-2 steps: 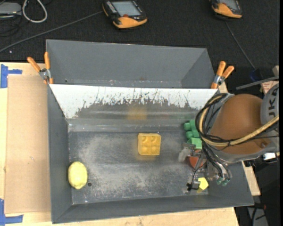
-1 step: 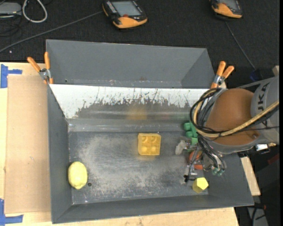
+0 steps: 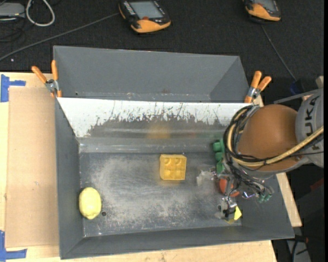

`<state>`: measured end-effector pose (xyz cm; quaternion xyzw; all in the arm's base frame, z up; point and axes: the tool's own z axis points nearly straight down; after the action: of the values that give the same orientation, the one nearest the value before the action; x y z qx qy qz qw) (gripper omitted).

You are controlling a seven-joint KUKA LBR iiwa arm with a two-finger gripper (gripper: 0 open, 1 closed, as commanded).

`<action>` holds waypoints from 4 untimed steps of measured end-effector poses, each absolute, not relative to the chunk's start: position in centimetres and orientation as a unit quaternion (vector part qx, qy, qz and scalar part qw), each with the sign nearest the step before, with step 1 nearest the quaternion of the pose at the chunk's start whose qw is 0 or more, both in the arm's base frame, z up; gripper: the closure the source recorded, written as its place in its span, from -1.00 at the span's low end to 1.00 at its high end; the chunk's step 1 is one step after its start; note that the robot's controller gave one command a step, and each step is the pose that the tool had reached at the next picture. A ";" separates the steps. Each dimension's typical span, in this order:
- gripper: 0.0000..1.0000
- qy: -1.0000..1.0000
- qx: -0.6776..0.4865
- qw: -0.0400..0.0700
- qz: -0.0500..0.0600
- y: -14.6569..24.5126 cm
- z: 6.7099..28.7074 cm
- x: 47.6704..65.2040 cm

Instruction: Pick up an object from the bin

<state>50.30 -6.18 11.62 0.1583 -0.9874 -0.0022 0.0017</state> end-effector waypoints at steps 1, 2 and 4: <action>-1.00 -0.996 0.091 -0.001 -0.002 -7.7 13.6 51.4; -1.00 -0.986 0.164 0.001 -0.002 -7.5 10.3 48.9; -1.00 -0.985 0.175 0.000 -0.002 -8.9 7.6 50.5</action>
Offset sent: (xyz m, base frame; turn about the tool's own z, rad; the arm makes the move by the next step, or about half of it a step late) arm -0.0254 -0.0150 -0.0280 -0.0944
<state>50.52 -8.88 7.60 0.1750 -0.9846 -0.0021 0.0003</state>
